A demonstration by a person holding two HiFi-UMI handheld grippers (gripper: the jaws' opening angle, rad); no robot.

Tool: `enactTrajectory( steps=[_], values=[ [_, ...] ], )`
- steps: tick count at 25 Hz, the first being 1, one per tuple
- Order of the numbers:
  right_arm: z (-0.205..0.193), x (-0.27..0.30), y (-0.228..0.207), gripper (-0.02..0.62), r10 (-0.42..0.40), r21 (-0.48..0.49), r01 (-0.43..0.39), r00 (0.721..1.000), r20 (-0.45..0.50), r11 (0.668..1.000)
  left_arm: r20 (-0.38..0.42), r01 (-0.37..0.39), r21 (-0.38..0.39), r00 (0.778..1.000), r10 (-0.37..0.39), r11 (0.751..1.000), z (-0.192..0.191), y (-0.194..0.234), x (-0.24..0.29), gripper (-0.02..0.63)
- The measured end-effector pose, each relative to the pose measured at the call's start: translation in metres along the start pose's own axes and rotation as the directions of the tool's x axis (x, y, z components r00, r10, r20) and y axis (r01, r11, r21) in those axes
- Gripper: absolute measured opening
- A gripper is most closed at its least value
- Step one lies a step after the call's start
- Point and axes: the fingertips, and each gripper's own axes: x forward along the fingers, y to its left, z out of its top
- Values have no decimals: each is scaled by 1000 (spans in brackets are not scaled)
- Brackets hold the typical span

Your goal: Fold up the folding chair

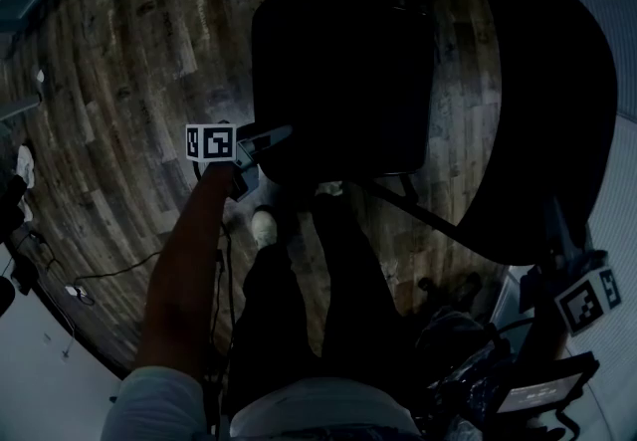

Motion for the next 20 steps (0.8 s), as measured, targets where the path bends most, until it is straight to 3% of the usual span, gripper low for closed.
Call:
enactTrajectory(
  steps=[7, 20],
  values=[
    [16, -10, 25, 81, 64, -19, -63, 998, 20, 998, -15, -1, 7, 1000, 1, 1000, 0, -33, 1, 261],
    [33, -35, 37, 80, 37, -60, -35, 999, 31, 998, -26, -38, 22, 999, 39, 999, -4, -95, 10, 230]
  ],
)
